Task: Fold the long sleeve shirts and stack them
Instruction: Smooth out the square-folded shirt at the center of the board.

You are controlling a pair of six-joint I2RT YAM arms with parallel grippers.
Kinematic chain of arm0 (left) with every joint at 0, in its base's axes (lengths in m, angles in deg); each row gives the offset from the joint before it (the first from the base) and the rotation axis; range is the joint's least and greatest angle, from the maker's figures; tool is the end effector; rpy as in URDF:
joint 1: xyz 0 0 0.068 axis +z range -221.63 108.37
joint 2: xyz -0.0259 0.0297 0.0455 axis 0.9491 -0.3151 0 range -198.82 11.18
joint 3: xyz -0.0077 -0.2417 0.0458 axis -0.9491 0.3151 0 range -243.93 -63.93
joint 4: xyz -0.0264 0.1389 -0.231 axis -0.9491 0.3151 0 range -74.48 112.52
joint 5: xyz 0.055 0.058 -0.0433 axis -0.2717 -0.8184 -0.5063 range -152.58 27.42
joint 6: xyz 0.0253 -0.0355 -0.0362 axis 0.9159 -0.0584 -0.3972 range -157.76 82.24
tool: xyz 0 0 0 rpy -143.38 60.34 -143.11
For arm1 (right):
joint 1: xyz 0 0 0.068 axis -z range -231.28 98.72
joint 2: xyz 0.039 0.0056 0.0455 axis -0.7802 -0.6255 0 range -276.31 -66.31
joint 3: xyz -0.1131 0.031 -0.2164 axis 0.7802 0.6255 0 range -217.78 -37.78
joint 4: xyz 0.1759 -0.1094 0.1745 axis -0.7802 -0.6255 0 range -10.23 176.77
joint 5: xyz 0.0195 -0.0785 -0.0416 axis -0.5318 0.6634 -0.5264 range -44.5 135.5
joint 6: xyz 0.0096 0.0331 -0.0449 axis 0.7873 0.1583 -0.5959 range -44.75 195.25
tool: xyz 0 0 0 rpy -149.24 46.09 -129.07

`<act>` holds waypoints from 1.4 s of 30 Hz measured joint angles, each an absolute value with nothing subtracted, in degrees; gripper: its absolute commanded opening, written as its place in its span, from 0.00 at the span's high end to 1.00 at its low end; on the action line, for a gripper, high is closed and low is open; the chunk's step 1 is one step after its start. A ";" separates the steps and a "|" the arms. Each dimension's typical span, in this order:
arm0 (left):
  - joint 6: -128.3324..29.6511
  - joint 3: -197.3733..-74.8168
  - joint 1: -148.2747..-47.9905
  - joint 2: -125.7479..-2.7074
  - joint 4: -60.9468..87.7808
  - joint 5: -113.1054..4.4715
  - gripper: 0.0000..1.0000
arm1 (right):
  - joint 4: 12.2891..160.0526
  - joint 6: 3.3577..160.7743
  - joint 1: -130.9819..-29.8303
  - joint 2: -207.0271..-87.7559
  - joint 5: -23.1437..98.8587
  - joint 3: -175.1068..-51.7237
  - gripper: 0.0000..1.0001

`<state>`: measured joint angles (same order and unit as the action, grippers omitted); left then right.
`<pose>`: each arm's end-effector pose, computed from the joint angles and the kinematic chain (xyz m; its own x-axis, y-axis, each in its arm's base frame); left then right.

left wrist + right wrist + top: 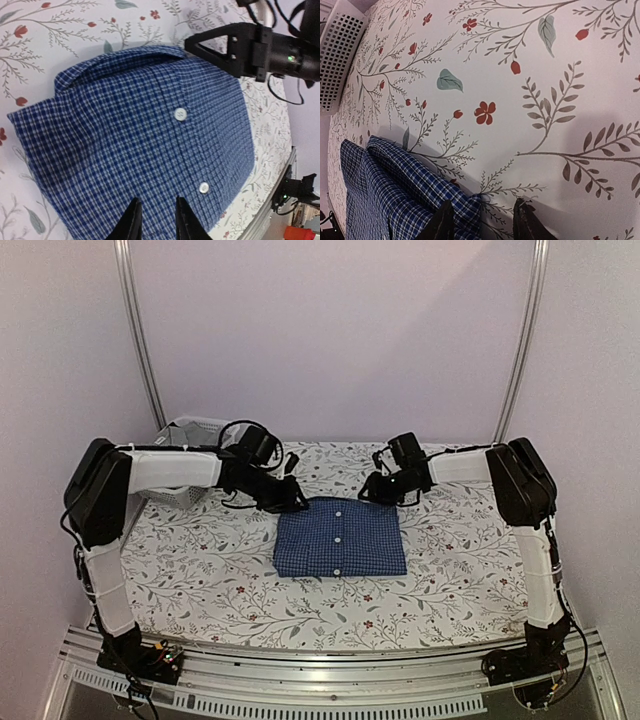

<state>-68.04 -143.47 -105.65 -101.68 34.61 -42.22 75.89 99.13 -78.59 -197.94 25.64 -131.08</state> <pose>0.3450 -0.2496 0.1533 -0.9203 0.0507 -0.3879 0.2736 0.7921 -0.5457 0.4265 0.2353 0.0949 -0.8696 -0.0206 -0.4933 -0.3027 0.8116 0.4997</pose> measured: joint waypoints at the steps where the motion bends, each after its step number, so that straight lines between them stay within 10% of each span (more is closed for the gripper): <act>1: -68.83 -140.46 -106.72 -98.05 33.69 -41.45 0.77 | 75.15 98.80 -78.59 -197.94 25.66 -131.43 0.60; 13: -75.17 -119.54 -110.88 -90.82 26.83 -37.80 0.82 | 69.07 96.79 -78.70 -196.30 25.64 -136.83 0.59; 42: -76.79 -114.01 -110.61 -82.99 28.97 -41.56 0.73 | 75.37 99.39 -76.53 -183.85 22.14 -113.59 0.64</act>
